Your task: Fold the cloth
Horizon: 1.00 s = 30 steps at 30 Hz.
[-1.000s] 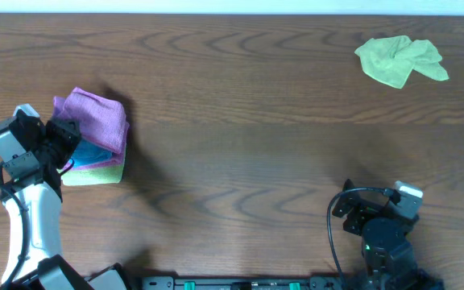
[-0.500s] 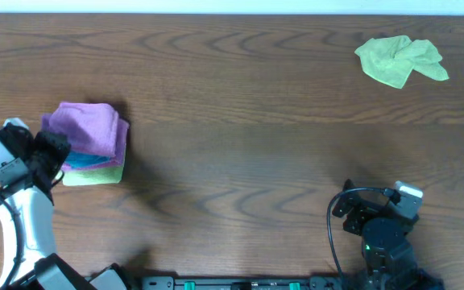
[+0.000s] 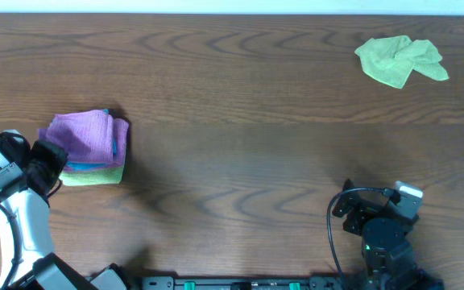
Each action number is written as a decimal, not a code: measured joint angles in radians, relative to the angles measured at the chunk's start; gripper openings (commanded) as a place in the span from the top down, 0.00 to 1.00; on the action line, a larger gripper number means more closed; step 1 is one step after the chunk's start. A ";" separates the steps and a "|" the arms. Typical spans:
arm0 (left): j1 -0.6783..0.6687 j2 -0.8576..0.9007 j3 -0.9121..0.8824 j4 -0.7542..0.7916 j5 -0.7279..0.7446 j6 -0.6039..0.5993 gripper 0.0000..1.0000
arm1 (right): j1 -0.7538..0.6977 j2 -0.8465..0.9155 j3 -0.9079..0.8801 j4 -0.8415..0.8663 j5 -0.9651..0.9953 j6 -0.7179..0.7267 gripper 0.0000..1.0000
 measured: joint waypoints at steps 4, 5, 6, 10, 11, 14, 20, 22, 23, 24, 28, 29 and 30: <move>0.000 0.000 0.000 -0.002 -0.016 0.010 0.64 | 0.000 0.000 0.000 0.000 0.000 0.000 0.01; 0.000 0.000 0.000 -0.003 -0.019 0.014 0.56 | 0.000 0.000 0.000 0.000 0.000 0.000 0.01; 0.001 0.000 0.000 -0.005 -0.019 0.018 0.50 | 0.000 0.000 0.000 0.000 0.000 0.000 0.01; 0.001 0.000 0.000 -0.023 -0.026 0.018 0.12 | 0.000 0.000 0.000 0.000 0.000 0.000 0.01; 0.001 0.000 0.000 -0.024 -0.027 0.019 0.03 | 0.000 0.000 0.000 0.000 0.000 0.000 0.01; 0.001 -0.005 0.000 -0.028 -0.030 0.016 0.05 | 0.000 0.000 0.000 0.000 0.000 0.000 0.01; 0.004 -0.100 0.000 -0.079 -0.030 0.017 0.05 | 0.000 0.000 0.000 0.000 0.000 0.000 0.01; 0.009 -0.140 0.000 -0.117 -0.030 0.017 0.05 | 0.000 0.000 0.000 0.000 0.000 0.000 0.01; 0.012 -0.159 0.000 -0.135 -0.030 0.017 0.05 | 0.000 0.000 0.000 0.000 0.000 0.000 0.01; 0.016 -0.181 0.000 -0.154 -0.030 0.017 0.05 | 0.000 0.000 0.000 0.000 0.000 0.000 0.01; 0.021 -0.278 0.000 -0.212 0.012 0.018 0.05 | 0.000 0.000 0.000 0.000 0.000 0.000 0.01; 0.021 -0.300 0.000 -0.211 0.038 0.017 0.05 | 0.000 0.000 0.000 0.000 0.000 0.000 0.01; 0.021 -0.323 0.000 -0.211 0.068 0.017 0.05 | 0.000 0.000 0.000 0.000 0.000 0.000 0.01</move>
